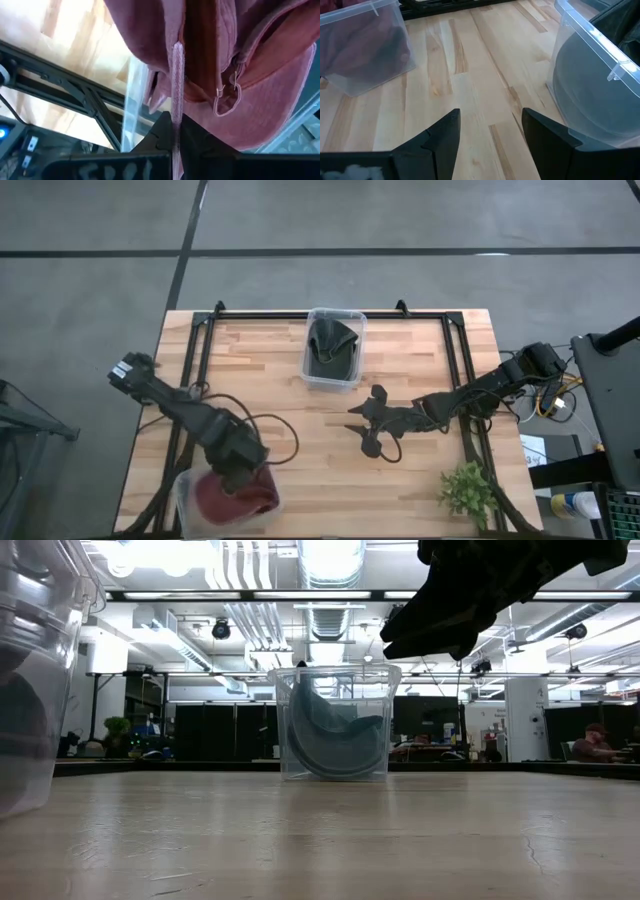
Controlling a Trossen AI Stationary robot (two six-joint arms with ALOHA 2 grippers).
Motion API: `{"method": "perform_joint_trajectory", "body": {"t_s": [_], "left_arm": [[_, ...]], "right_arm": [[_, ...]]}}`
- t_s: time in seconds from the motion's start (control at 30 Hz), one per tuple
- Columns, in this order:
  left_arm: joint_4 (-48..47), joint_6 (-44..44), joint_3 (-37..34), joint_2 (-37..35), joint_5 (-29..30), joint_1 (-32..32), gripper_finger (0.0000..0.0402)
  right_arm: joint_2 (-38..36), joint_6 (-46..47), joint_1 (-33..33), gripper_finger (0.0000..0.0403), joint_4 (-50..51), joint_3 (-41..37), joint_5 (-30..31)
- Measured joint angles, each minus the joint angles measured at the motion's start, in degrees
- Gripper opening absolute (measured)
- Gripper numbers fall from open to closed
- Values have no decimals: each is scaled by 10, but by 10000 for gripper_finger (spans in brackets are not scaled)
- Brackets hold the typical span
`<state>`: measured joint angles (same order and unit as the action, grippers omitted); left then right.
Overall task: Pick and place caps into container
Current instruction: Put the red cap into the bottom transparent container
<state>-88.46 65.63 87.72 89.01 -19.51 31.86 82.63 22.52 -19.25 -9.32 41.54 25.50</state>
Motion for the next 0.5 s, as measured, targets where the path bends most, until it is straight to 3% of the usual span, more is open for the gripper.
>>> {"method": "perform_joint_trajectory", "body": {"t_s": [0.13, 0.5], "left_arm": [[18, -26, 0, 32, -42, 0, 11], [30, -96, -15, 76, -44, 0, 19]], "right_arm": [[0, 0, 0, 208, 0, 0, 0], [0, 0, 0, 208, 0, 0, 0]]}}
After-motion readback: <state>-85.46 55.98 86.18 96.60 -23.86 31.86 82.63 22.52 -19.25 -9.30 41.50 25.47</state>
